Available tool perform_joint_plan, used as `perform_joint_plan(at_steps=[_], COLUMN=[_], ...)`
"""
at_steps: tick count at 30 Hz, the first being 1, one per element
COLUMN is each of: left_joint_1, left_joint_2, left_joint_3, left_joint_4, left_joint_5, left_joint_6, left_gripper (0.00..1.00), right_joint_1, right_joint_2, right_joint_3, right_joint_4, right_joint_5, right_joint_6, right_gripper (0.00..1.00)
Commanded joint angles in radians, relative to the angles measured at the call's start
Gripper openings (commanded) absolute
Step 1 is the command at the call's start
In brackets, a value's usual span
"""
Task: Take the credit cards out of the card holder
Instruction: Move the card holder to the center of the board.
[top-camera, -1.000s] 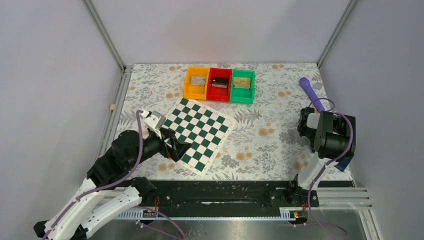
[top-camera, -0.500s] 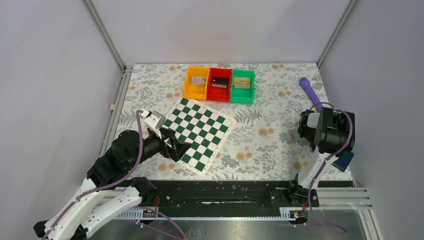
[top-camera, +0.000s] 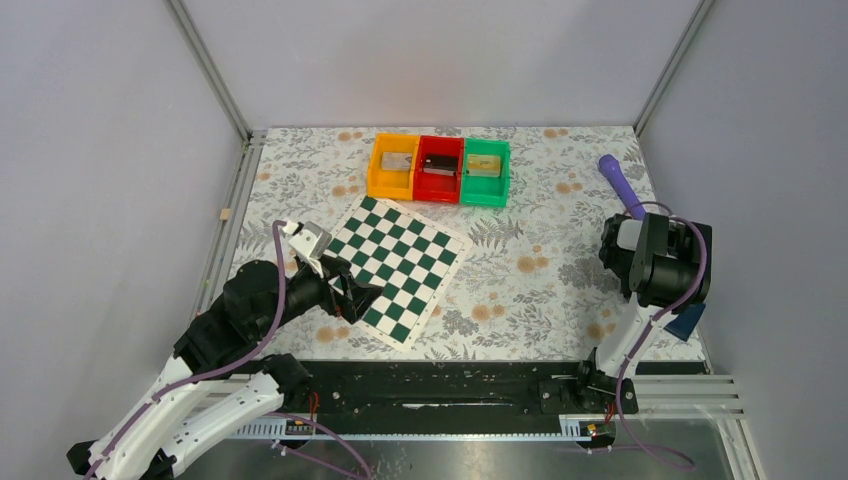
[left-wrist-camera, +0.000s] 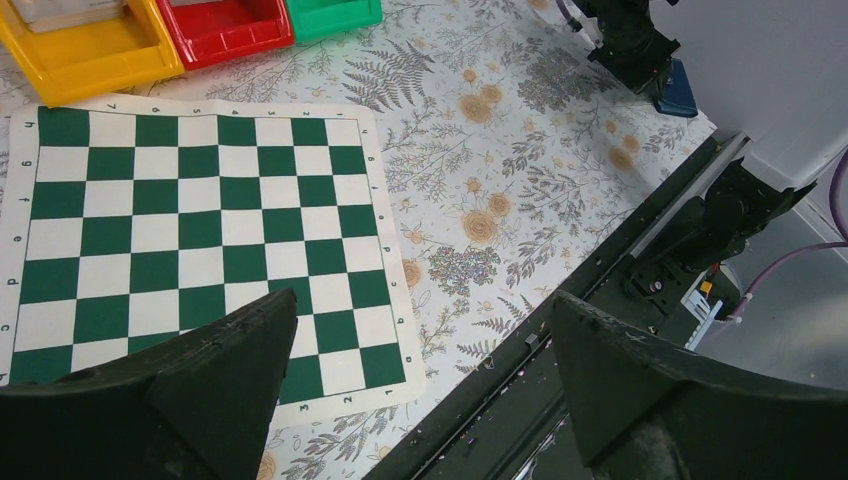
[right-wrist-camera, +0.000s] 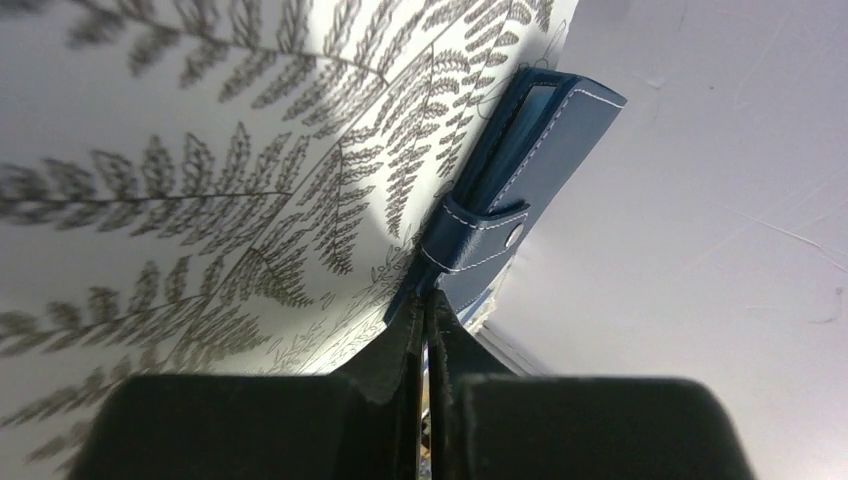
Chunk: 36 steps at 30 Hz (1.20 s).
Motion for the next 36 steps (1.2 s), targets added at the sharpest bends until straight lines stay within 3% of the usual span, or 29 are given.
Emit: perform_joint_plan(at_steps=[1,8,12,23,31,36], left_joint_1=[-0.005,-0.004,-0.005,-0.004,-0.004,-0.004], left_joint_2=[-0.004,0.01,0.017,0.007,0.005,0.002], left_joint_3=[-0.003,-0.001,-0.003,-0.003,-0.002,-0.003], left_joint_4=[0.035,0.033,0.031,0.016,-0.005,-0.009], left_joint_5=[-0.021,-0.025,-0.044,-0.134,-0.234,-0.299], left_joint_6=[0.003,0.001,0.003,0.004,0.004,-0.001], left_gripper=[0.96,0.96,0.95,0.95,0.95,0.95], right_joint_1=[0.01,0.162,0.265,0.422,0.602,0.806], right_joint_2=[-0.038,-0.035,-0.004,-0.023,-0.09,-0.108], right_joint_3=[0.105,0.23,0.302,0.546,0.454,0.414], right_joint_4=[-0.094,-0.175,-0.247,-0.466,-0.419,-0.372], right_joint_5=[-0.172,-0.286,-0.242,-0.525,-0.715,-0.702], right_joint_6=[0.085,0.099,0.11,0.162,0.391,0.518], right_gripper=[0.0,0.0,0.0,0.0,0.0,0.0])
